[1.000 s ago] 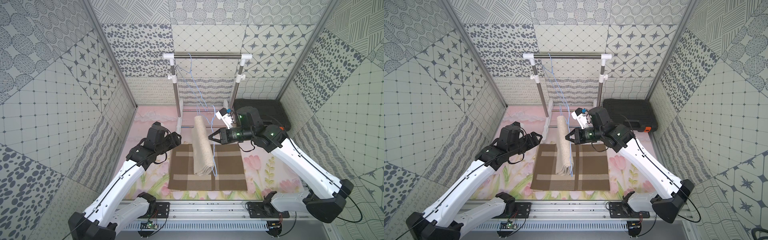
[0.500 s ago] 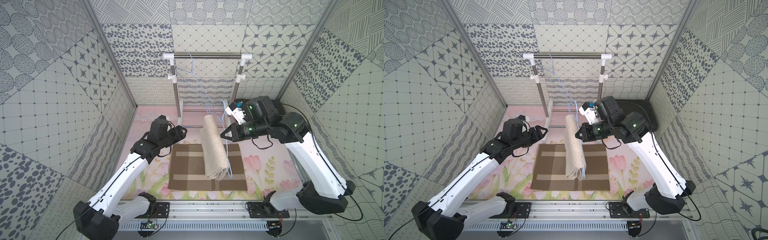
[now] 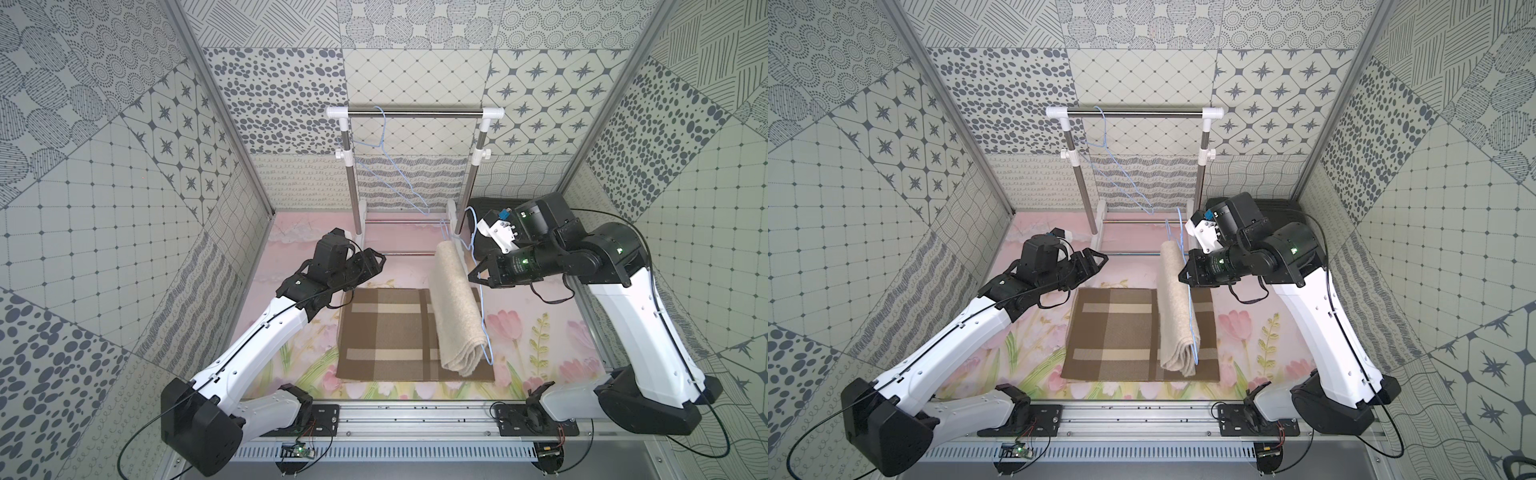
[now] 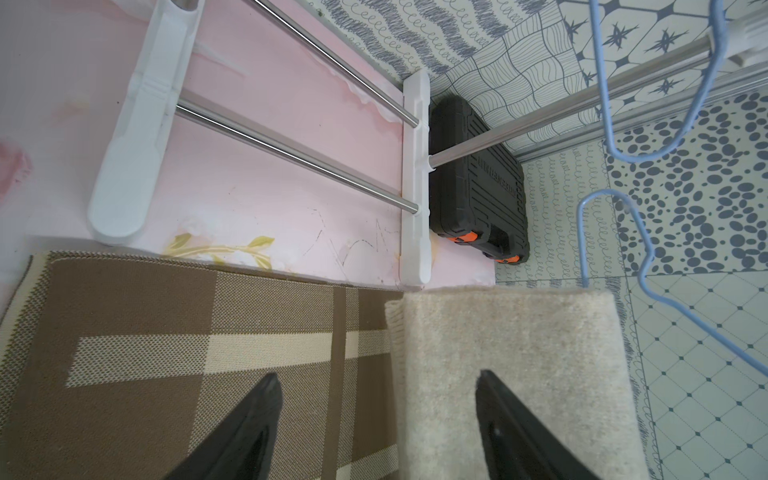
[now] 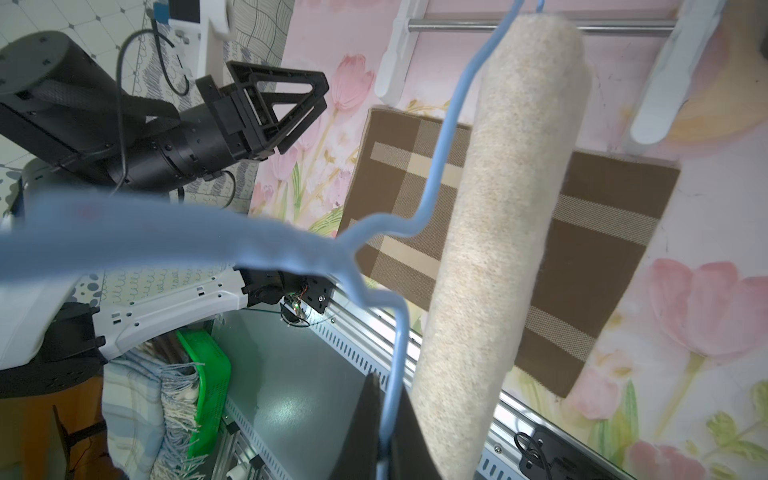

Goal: Hang the scarf on the hanger
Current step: Place the hanger at the clothesline.

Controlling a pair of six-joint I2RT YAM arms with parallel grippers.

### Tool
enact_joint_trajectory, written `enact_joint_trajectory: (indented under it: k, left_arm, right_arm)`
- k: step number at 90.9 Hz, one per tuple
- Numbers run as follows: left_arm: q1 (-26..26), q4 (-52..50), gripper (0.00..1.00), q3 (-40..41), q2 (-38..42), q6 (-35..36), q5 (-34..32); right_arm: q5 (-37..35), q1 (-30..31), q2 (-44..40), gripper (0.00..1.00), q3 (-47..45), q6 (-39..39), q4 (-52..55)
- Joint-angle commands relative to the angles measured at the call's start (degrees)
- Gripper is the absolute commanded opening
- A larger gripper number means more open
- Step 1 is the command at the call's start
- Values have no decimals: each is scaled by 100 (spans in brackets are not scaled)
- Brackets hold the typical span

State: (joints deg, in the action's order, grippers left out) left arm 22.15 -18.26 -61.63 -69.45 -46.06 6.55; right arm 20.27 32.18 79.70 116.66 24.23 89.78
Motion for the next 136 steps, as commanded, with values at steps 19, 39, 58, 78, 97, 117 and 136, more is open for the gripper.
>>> enact_joint_trajectory:
  k: [19,39,58,78,97,117,136]
  left_arm:
    - [26,533,75,-196,-148,-51,113]
    - [17,508,75,-241,-111,-58,45]
    - [-14,430,75,-339,-126,-98,38]
    - [-124,381,74,-390,-95,-186,108]
    - [-368,260,74,-598,-138,-104,184]
    - [-549,102,73,-857,-207,5,218]
    - [-574,183,73,-1027,-266,287,362]
  right_arm:
    - [-123,-633,905,0,1496,-878,-216]
    - [237,-974,2329,0,3362,-973,-294]
    - [80,-1142,3259,0,4499,-946,-793]
    - [-126,-1255,3494,0,4303,-924,-2176]
    - [-91,-1386,3833,0,4439,-777,-2864]
    - [69,-1519,4277,0,4529,-294,-3902]
    - [417,-1689,4833,0,4614,310,-4296]
